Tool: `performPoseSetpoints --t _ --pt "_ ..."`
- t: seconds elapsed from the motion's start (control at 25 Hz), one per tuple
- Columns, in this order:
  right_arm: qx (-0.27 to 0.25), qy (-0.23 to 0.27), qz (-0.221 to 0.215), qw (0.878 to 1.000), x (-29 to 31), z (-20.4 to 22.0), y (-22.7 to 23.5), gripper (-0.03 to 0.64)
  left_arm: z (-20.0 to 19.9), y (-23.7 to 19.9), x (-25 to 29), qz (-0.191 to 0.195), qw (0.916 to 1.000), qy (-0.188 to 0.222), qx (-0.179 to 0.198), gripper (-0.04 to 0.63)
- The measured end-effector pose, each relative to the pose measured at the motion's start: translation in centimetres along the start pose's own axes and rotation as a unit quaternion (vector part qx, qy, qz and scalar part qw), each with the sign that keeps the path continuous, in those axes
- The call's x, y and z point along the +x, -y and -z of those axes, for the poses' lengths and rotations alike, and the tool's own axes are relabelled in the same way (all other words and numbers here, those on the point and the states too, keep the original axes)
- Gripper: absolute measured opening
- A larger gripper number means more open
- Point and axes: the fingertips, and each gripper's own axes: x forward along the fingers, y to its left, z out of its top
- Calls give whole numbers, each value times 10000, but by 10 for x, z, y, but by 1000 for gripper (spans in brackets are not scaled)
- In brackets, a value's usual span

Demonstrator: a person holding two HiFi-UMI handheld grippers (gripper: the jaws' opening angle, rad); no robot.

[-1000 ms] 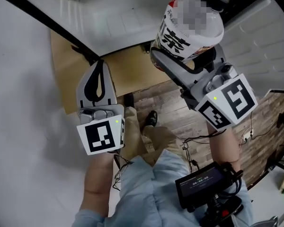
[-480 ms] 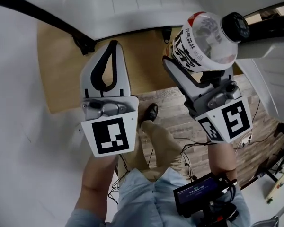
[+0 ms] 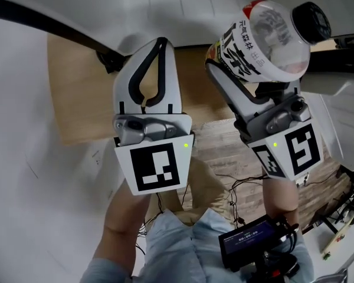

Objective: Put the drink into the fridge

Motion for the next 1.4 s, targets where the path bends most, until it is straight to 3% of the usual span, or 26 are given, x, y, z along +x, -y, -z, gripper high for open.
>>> performPoseSetpoints --t 0.36,0.56,0.88,1.4 --pt "59 -33 -127 9999 13 16 3 391 22 14 -4 -133 9995 -251 -117 9" --pt "-104 67 -43 9999 59 -4 27 391 13 -8 33 -113 9996 -178 -205 9" --pt "-136 211 3 9997 84 -11 32 391 12 0 34 -32 9996 -86 -255 9" --pt "-279 152 106 9994 126 -4 54 393 21 -1 36 -27 9993 -272 -271 9"
